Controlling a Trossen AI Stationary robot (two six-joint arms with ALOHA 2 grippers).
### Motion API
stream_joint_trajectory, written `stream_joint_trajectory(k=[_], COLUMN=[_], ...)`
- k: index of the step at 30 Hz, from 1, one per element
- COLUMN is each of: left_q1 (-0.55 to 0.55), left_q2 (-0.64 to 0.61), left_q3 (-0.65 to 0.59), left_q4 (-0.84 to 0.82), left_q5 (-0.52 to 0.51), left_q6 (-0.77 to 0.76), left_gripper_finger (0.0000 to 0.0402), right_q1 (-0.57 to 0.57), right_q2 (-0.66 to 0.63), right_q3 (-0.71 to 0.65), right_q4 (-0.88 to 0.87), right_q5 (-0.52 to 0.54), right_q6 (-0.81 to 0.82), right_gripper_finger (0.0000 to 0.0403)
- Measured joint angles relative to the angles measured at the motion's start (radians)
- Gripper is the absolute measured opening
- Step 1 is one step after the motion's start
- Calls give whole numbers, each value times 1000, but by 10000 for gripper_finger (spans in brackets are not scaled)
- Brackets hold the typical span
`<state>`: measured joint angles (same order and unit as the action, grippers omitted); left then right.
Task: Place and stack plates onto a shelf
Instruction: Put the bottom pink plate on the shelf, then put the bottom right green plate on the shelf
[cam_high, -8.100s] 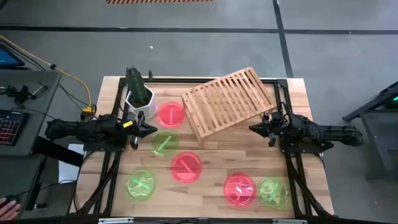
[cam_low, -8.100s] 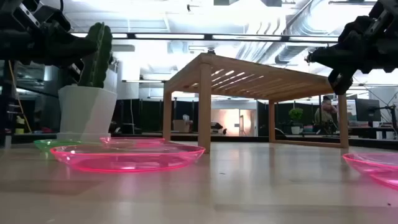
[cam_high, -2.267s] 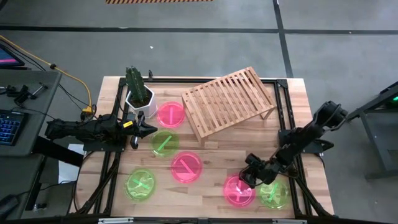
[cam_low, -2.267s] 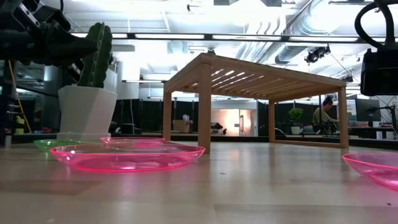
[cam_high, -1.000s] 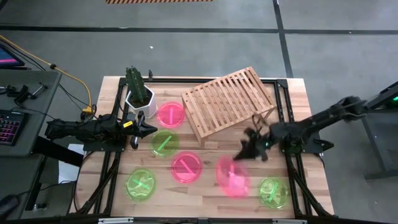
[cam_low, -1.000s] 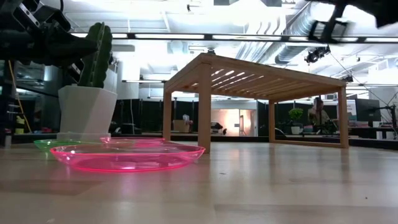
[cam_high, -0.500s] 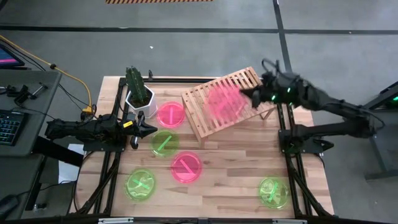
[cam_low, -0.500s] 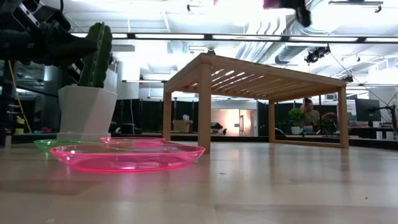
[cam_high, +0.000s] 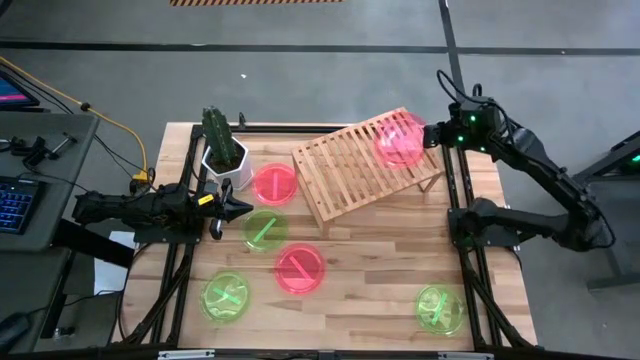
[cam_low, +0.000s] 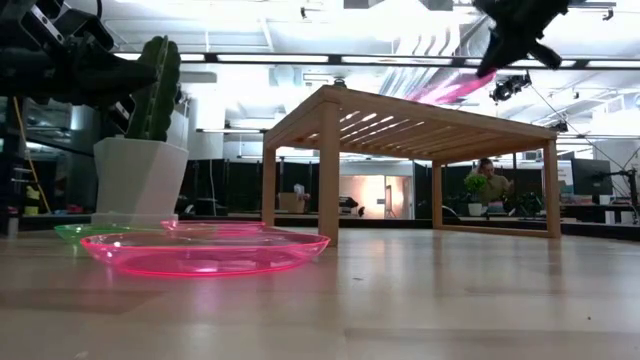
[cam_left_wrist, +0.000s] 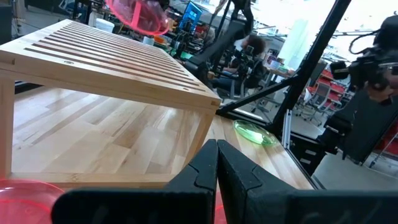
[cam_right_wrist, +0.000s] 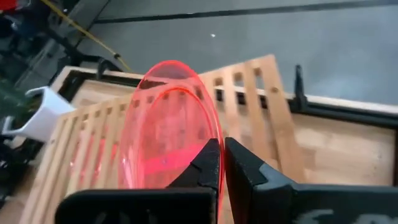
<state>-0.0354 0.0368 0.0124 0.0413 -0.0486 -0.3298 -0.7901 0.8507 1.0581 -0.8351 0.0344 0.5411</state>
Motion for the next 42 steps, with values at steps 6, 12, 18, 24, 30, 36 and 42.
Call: stream_joint_trajectory(k=[6, 12, 18, 24, 30, 36, 42], left_q1=[0, 0, 0, 0, 0, 0, 0], left_q2=[0, 0, 0, 0, 0, 0, 0], left_q3=[0, 0, 0, 0, 0, 0, 0], left_q4=[0, 0, 0, 0, 0, 0, 0], left_q5=[0, 0, 0, 0, 0, 0, 0], left_q6=[0, 0, 0, 0, 0, 0, 0], left_gripper_finger=[1, 1, 1, 1, 1, 1, 1], right_q1=[-122, -186, -219, -220, -221, -220, -134], right_q2=[-2, -1, -1, -1, -2, -17, -65], right_q3=[-101, -185, -230, -238, -238, -141, -55], right_q4=[63, 127, 144, 153, 174, 176, 210], right_q5=[-95, -107, -87, -67, -27, -91, -441], right_q6=[7, 45, 69, 82, 79, -23, -18], right_gripper_finger=[0, 0, 0, 0, 11, 71, 130])
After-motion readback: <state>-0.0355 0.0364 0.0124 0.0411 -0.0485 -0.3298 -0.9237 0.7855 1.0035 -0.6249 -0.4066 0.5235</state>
